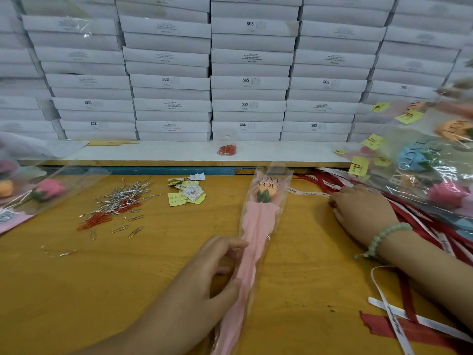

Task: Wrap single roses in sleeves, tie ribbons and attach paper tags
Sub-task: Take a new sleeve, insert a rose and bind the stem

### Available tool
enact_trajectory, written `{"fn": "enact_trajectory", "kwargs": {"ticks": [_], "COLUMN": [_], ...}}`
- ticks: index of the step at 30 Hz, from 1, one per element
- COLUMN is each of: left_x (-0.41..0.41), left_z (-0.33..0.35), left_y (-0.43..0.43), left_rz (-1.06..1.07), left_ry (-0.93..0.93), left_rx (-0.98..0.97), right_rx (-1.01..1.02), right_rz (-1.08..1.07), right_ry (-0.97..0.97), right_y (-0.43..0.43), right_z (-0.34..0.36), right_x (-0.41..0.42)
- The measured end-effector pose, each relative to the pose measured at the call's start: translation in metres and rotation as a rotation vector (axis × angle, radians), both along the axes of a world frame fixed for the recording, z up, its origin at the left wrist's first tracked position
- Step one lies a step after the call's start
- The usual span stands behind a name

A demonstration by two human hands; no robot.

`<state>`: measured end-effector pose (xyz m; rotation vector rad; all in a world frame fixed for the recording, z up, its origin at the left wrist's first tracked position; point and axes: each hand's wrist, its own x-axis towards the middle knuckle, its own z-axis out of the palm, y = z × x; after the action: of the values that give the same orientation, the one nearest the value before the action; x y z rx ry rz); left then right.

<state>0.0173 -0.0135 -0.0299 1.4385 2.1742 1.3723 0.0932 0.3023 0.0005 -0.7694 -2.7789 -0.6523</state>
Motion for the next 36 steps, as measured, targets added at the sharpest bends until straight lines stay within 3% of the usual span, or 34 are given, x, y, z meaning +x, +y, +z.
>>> {"fn": "enact_trajectory", "kwargs": {"ticks": [11, 14, 16, 19, 25, 27, 31, 36], "left_x": [-0.02, -0.038, -0.059, -0.102, -0.182, -0.188, -0.185, -0.18], "left_z": [0.01, 0.03, 0.046, 0.061, 0.053, 0.047, 0.037, 0.03], "left_y": [0.0, -0.006, -0.015, -0.036, -0.085, -0.093, -0.086, -0.08], "left_rz": [0.101, 0.194, 0.285, 0.458, 0.658, 0.684, 0.553, 0.429], "left_ry": [-0.125, -0.008, 0.228, 0.559, 0.611, 0.717, 0.872, 0.899], "left_rx": [0.104, 0.19, 0.195, 0.01, -0.37, -0.44, -0.447, -0.508], "right_rx": [-0.087, -0.098, -0.131, -0.171, -0.21, -0.214, -0.228, -0.238], "right_rz": [0.23, 0.248, 0.242, 0.228, 0.22, 0.221, 0.228, 0.228], "right_ry": [0.125, 0.128, 0.114, 0.112, 0.164, 0.16, 0.162, 0.161], "right_y": [-0.025, -0.023, -0.023, -0.022, -0.022, -0.021, -0.021, -0.023], "right_z": [0.002, -0.002, -0.004, -0.007, -0.012, -0.012, -0.012, -0.012], "right_x": [-0.006, -0.005, -0.005, -0.006, -0.008, -0.008, -0.008, -0.008]}}
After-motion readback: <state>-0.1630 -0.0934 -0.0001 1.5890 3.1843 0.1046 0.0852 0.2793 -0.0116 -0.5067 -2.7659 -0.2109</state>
